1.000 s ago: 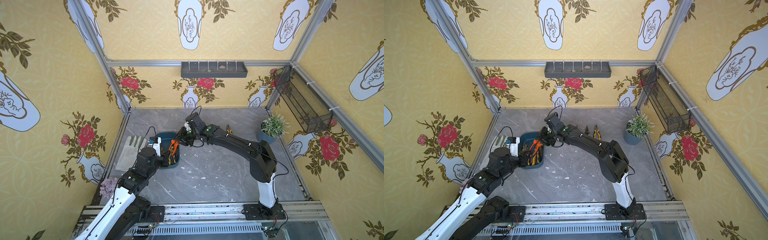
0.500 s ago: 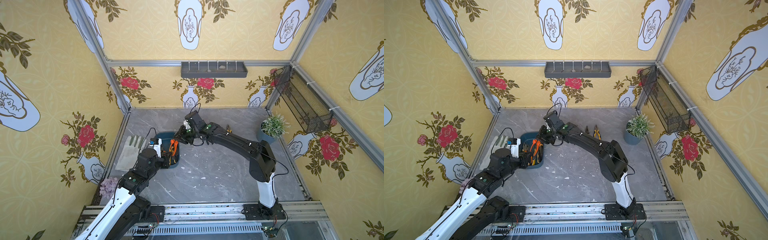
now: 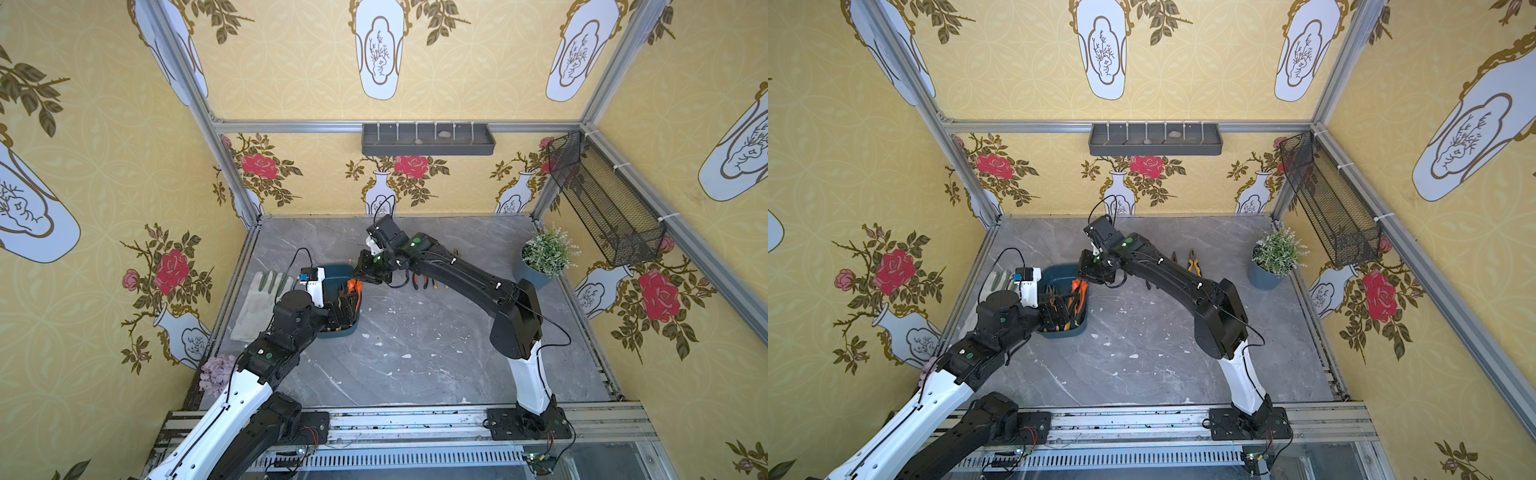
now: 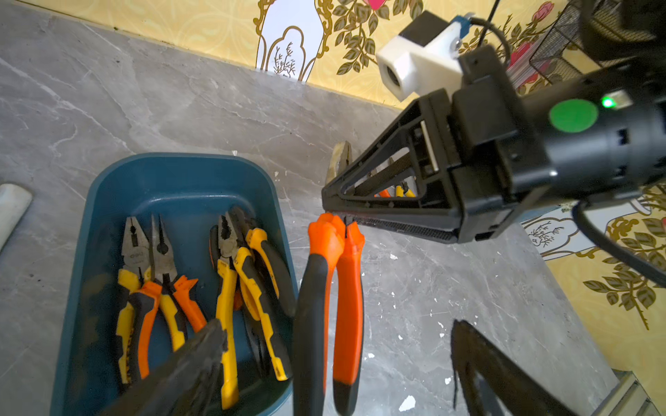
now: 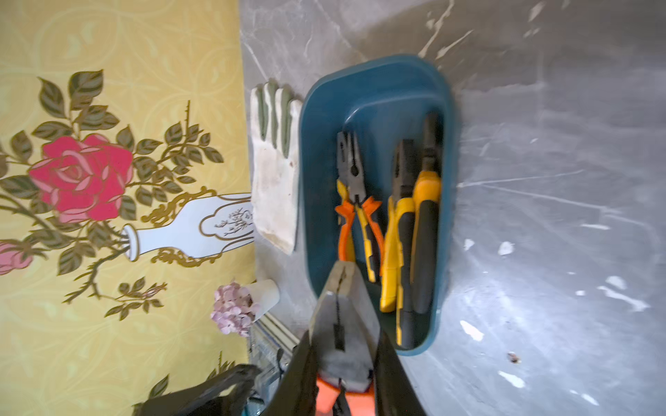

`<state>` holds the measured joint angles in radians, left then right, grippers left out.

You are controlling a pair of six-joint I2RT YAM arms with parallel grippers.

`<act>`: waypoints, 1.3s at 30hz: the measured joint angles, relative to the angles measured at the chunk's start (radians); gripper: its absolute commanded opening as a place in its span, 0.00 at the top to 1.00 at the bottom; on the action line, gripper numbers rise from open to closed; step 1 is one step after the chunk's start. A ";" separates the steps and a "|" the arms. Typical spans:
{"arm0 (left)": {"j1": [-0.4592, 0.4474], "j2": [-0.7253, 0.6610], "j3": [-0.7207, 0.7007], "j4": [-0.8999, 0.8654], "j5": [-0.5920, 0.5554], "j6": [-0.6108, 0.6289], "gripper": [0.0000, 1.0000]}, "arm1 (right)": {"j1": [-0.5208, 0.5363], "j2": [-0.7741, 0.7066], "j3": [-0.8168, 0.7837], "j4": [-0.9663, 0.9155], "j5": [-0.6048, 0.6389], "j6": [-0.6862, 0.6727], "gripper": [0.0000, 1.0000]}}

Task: Take the pliers out of the storage box
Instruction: Place the pliers at the center of the board.

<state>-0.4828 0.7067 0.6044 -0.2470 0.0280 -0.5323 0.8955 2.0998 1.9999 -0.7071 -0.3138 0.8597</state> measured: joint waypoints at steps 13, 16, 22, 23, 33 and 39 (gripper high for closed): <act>0.000 0.068 -0.012 -0.018 -0.028 -0.045 0.01 | -0.125 0.248 0.190 -0.234 0.241 -0.269 1.00; 0.000 0.073 -0.022 -0.018 -0.029 -0.051 0.01 | -0.150 0.305 0.249 -0.240 0.278 -0.297 1.00; 0.000 0.114 -0.022 -0.013 -0.032 -0.046 0.01 | -0.212 0.364 0.285 -0.232 0.298 -0.334 1.00; 0.000 0.125 -0.021 -0.011 -0.032 -0.043 0.01 | -0.220 0.371 0.289 -0.231 0.293 -0.338 0.99; 0.000 0.242 -0.013 0.066 -0.031 -0.027 0.01 | -0.268 0.436 0.347 -0.202 0.243 -0.394 0.88; 0.000 0.274 0.007 0.082 -0.027 -0.010 0.01 | -0.289 0.465 0.353 -0.165 0.209 -0.401 0.87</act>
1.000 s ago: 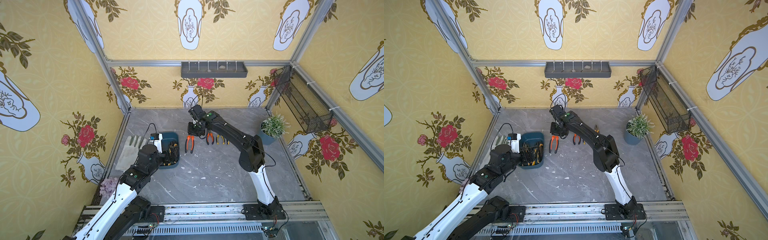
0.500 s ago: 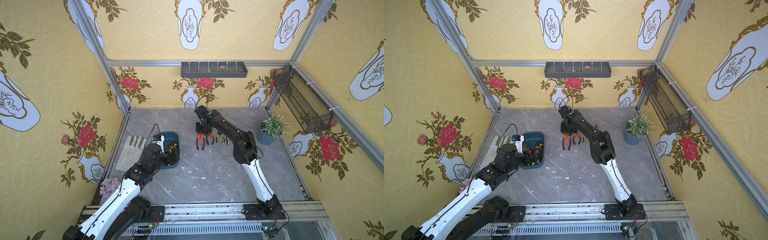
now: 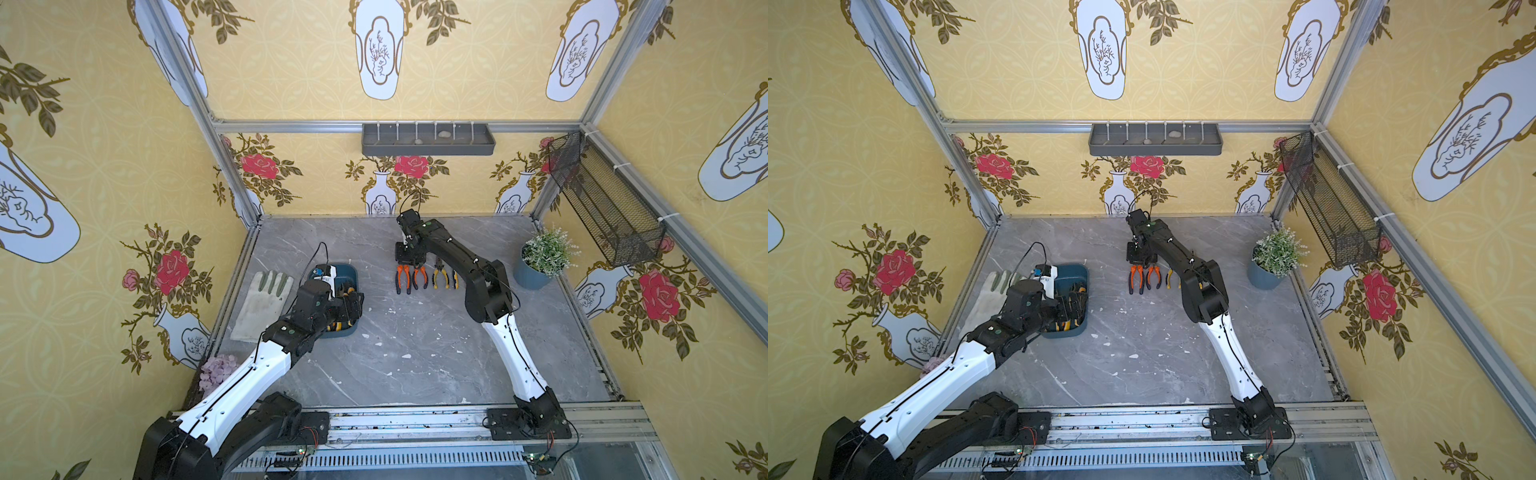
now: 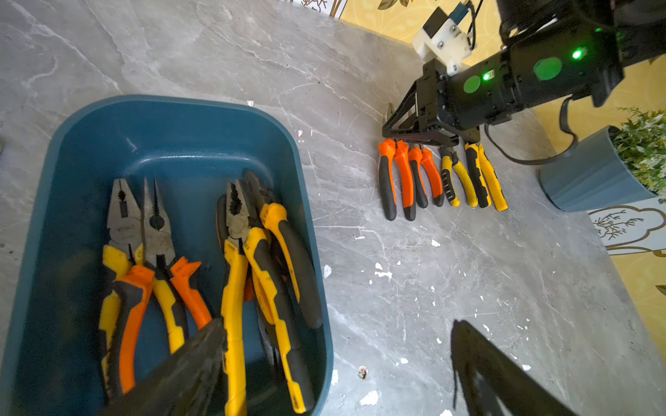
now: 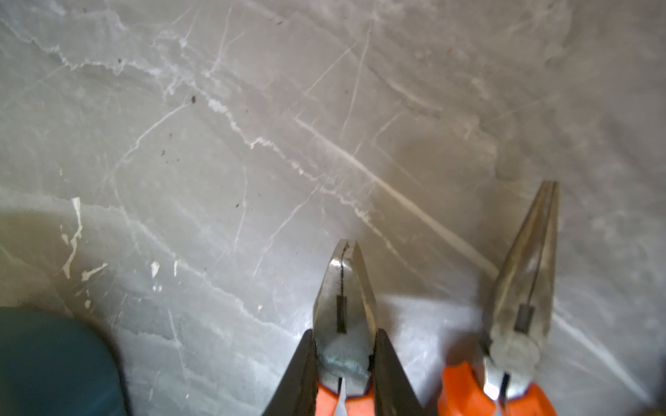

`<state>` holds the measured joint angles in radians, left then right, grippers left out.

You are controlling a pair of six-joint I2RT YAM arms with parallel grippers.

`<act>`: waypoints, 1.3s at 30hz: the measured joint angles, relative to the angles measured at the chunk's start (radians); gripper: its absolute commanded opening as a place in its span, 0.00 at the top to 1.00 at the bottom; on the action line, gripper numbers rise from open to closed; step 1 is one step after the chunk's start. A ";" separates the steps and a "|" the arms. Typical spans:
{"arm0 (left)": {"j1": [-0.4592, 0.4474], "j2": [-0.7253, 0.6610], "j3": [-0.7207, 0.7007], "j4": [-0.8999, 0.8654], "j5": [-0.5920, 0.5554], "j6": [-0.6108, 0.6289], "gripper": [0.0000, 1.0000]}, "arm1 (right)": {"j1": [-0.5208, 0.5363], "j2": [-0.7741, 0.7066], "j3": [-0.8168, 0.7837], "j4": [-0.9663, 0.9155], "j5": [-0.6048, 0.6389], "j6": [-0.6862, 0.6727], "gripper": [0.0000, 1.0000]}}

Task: Take the pliers out of the storage box
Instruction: Place the pliers at the center of the board.

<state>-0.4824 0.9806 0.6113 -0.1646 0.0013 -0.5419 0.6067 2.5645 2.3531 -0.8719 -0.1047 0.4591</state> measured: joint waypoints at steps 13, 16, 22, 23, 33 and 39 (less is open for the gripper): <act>0.003 0.008 0.002 0.013 0.006 0.011 0.01 | -0.019 0.031 0.005 0.047 -0.043 0.012 0.84; 0.005 0.008 0.000 0.017 0.006 0.011 0.01 | -0.020 0.034 0.006 0.063 -0.045 0.013 0.84; 0.007 0.008 0.000 0.021 0.008 0.011 0.01 | -0.027 0.039 0.013 0.068 -0.061 0.023 0.84; 0.008 0.008 0.000 0.021 0.010 0.011 0.01 | -0.028 0.039 0.015 0.069 -0.064 0.023 0.83; 0.012 0.012 0.000 0.021 0.010 0.011 0.01 | -0.035 0.042 0.022 0.089 -0.069 0.037 0.84; 0.013 0.016 0.000 0.022 0.011 0.011 0.01 | -0.032 0.042 0.008 0.103 -0.072 0.037 0.84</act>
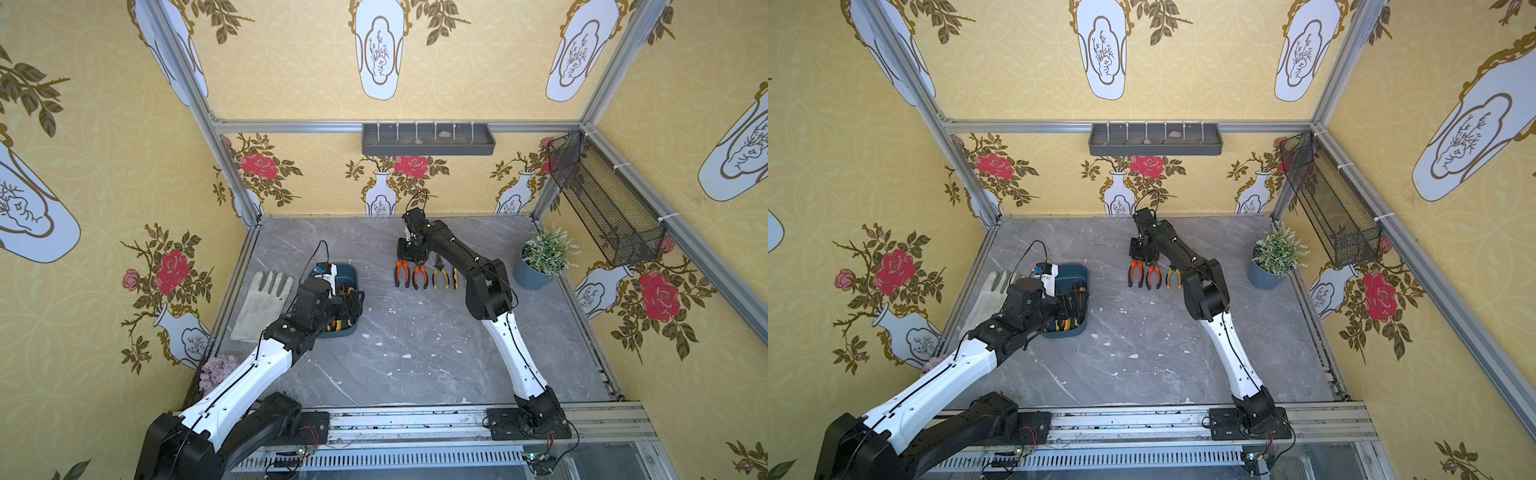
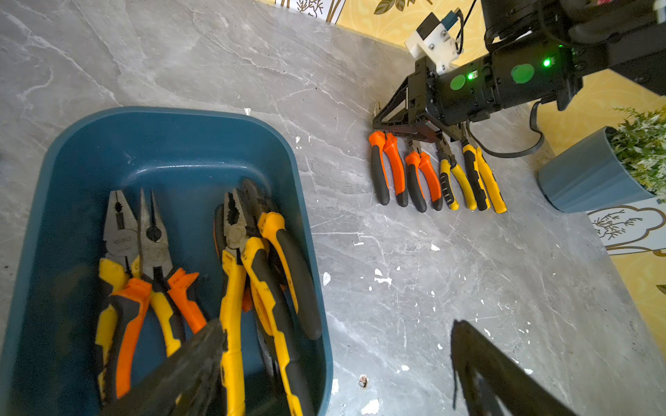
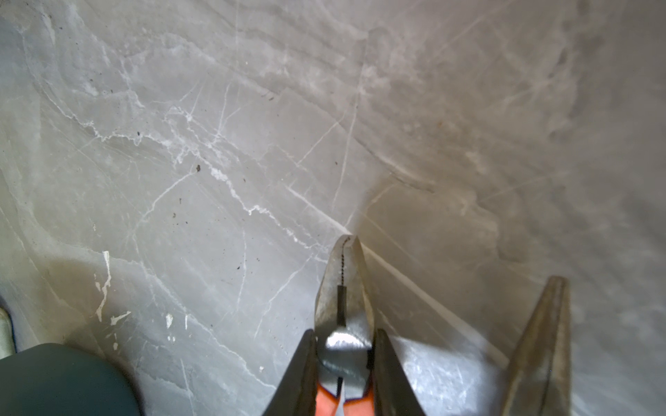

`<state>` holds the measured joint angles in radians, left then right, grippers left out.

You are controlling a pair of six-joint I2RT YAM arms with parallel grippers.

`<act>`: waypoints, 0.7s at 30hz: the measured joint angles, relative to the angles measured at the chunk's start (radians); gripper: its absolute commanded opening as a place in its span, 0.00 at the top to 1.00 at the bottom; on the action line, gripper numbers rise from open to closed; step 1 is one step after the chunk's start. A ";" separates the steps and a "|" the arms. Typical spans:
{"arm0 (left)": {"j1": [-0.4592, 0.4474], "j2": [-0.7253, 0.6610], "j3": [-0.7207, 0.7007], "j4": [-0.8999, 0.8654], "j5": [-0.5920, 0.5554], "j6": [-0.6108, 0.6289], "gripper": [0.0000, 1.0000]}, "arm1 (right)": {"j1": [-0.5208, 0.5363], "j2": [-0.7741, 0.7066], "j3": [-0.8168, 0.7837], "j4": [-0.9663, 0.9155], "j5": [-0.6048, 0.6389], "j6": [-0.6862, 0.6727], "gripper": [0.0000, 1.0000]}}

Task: Take the pliers out of the storage box
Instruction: Place the pliers at the center of the board.

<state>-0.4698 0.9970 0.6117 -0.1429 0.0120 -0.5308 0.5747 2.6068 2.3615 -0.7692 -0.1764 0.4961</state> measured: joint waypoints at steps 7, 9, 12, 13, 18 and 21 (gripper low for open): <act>0.000 0.006 0.000 0.006 0.007 0.000 0.01 | 0.002 -0.011 -0.037 0.035 0.000 0.000 0.84; 0.000 0.006 0.000 0.007 0.008 0.000 0.01 | 0.002 -0.012 -0.040 0.037 0.000 0.000 0.84; 0.000 0.006 0.000 0.007 0.008 0.000 0.01 | 0.002 -0.013 -0.043 0.039 0.000 0.000 0.85; 0.000 0.006 0.000 0.007 0.012 0.000 0.01 | 0.003 -0.015 -0.047 0.042 0.001 0.000 0.85; 0.000 0.007 0.000 0.007 0.012 0.000 0.01 | 0.008 -0.032 -0.077 0.066 0.014 0.000 0.85; 0.000 0.006 0.000 0.007 0.014 0.000 0.01 | 0.010 -0.035 -0.082 0.070 0.020 -0.001 0.86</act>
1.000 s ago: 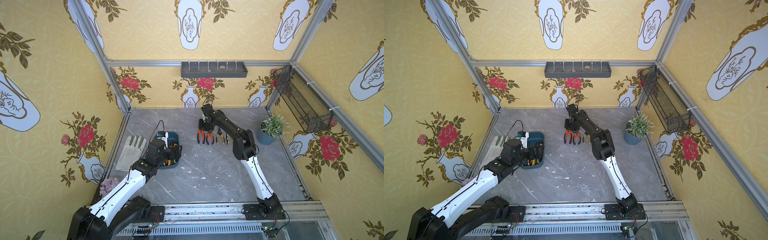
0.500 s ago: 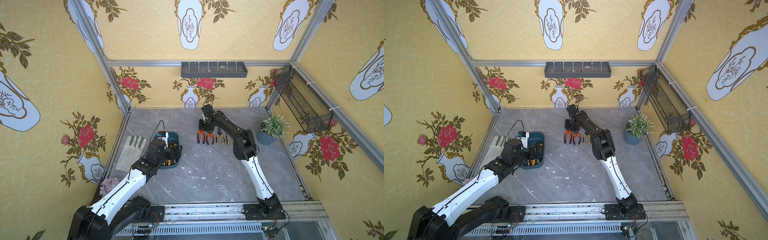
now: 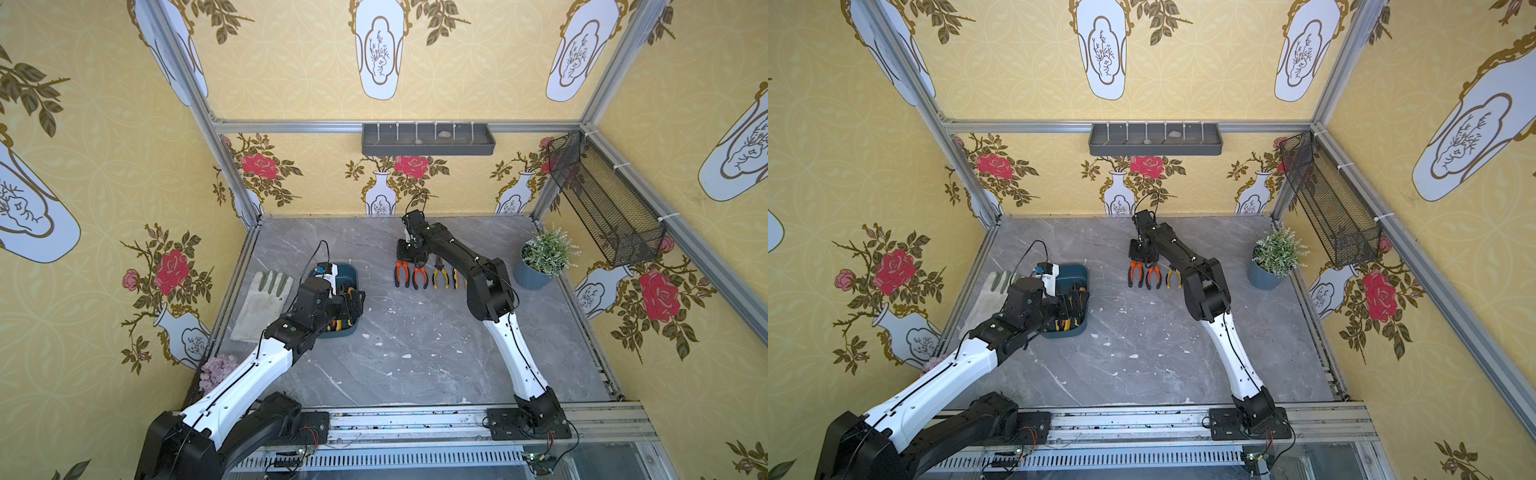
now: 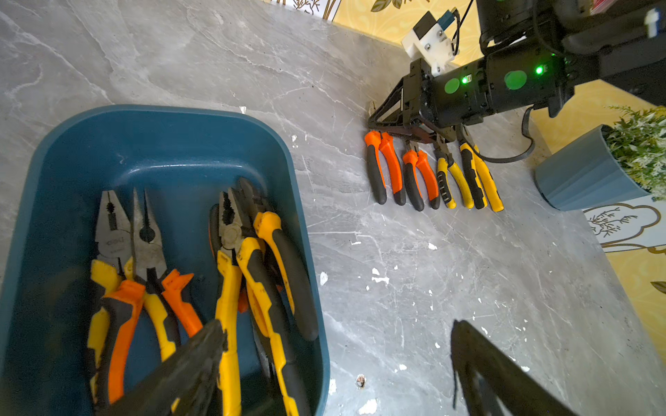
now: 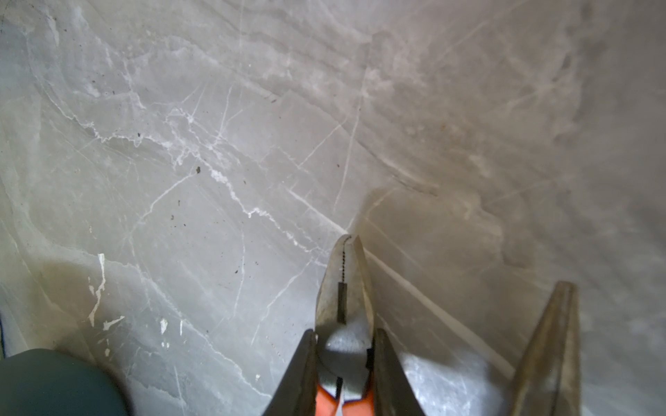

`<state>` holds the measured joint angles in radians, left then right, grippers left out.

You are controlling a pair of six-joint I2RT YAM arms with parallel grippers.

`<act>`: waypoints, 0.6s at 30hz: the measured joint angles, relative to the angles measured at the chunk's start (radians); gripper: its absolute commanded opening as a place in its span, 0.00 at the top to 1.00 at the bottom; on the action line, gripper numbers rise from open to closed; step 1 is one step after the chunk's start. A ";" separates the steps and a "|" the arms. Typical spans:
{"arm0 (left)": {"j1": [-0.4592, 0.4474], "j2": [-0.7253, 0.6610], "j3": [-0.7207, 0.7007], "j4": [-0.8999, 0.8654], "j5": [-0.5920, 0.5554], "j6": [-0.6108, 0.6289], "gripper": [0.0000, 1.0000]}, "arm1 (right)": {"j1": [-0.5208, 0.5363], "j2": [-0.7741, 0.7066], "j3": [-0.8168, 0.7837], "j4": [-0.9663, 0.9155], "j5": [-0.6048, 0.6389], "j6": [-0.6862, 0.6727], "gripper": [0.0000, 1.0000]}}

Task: Take the pliers out of the storage box
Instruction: Place the pliers at the center of the board.

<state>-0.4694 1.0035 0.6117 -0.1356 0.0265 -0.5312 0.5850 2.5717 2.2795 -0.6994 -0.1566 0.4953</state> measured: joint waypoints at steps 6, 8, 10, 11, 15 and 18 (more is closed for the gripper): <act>0.000 -0.004 0.000 0.000 0.000 0.000 0.01 | 0.003 -0.010 -0.014 -0.003 0.005 0.001 0.86; 0.000 -0.007 0.000 0.000 0.000 0.000 0.01 | 0.006 -0.014 -0.022 -0.006 0.005 0.001 0.86; 0.000 -0.009 0.000 0.000 0.000 0.000 0.01 | 0.008 -0.021 -0.030 -0.008 0.005 0.002 0.86; 0.000 -0.010 0.000 0.000 0.000 0.000 0.01 | 0.009 -0.023 -0.034 -0.008 0.005 0.002 0.86; 0.000 -0.014 0.000 0.000 0.000 0.000 0.01 | 0.010 -0.029 -0.047 -0.004 0.005 0.003 0.86; 0.000 -0.017 0.000 0.000 0.001 -0.001 0.01 | 0.010 -0.031 -0.048 -0.002 0.005 0.003 0.86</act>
<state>-0.4694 0.9863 0.6117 -0.1360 0.0273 -0.5320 0.5945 2.5412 2.2311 -0.7017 -0.1513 0.4988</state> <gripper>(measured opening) 0.990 0.237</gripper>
